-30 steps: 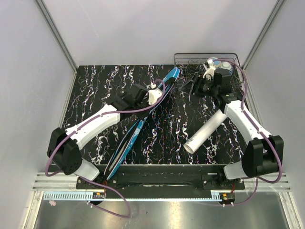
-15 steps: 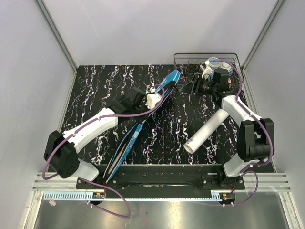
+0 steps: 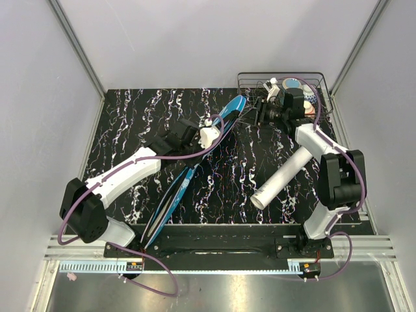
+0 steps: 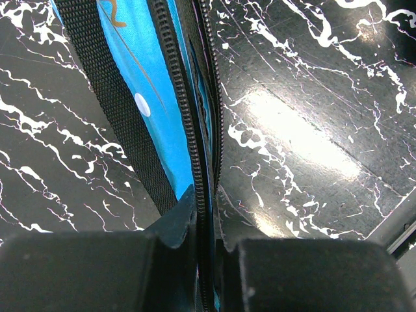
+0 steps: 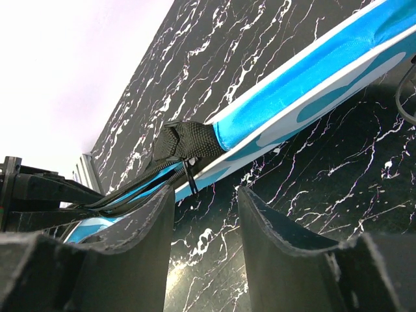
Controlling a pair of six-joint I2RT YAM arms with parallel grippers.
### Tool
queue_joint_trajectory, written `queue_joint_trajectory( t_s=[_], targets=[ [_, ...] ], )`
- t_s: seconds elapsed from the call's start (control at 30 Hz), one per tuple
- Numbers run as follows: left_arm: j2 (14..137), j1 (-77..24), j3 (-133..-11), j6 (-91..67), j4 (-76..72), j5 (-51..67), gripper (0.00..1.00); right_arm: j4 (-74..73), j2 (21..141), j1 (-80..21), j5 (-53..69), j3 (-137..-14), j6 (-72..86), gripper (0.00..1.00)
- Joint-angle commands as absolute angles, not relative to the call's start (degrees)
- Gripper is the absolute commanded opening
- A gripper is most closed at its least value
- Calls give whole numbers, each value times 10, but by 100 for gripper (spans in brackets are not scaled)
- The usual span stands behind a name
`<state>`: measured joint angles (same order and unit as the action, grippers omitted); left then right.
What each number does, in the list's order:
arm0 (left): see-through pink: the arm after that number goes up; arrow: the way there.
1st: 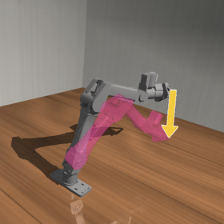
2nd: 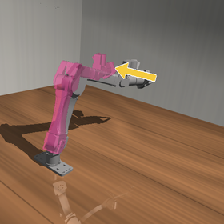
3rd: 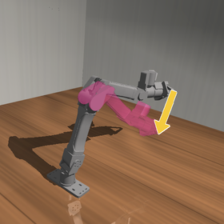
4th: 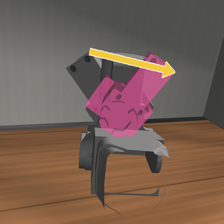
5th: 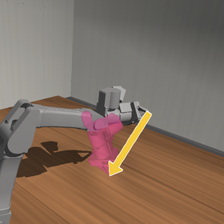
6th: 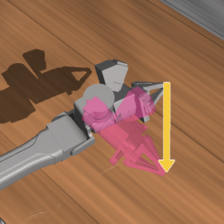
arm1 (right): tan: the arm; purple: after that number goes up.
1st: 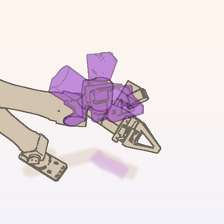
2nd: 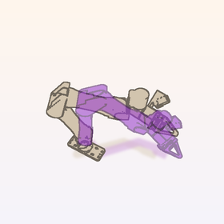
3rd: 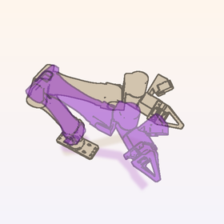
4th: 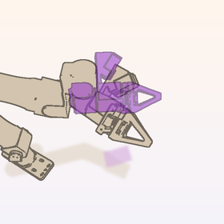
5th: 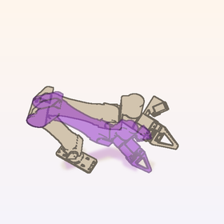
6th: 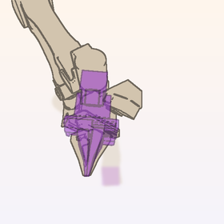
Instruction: Pack up the badminton gear
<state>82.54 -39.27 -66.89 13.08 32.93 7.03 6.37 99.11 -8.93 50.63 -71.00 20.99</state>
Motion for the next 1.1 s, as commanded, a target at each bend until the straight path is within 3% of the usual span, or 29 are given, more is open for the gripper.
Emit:
queue_joint_trajectory(
  t_s=[0.0,0.23,0.33,0.37,0.4,0.43,0.8,1.03,1.07],
  targets=[
    [792,-395,-676,141,296,98,0,74,999,-99,519,-745,190,47],
    [795,-394,-677,140,296,99,0,62,1012,-116,509,-764,180,34],
    [796,-395,-677,141,295,97,0,50,1022,-122,505,-780,178,25],
    [796,-395,-677,140,296,97,0,45,1023,-123,502,-787,172,18],
    [796,-395,-676,138,295,92,0,34,1023,-125,496,-788,171,2],
    [797,-395,-677,135,294,84,0,28,1023,-128,488,-790,170,0],
    [829,-349,-712,3,258,72,0,-58,951,-267,286,-753,170,0],
    [819,-307,-692,-77,199,89,0,-10,905,-337,282,-682,203,0],
    [822,-307,-693,-79,202,99,5,-5,905,-338,284,-673,201,0]
  ],
)
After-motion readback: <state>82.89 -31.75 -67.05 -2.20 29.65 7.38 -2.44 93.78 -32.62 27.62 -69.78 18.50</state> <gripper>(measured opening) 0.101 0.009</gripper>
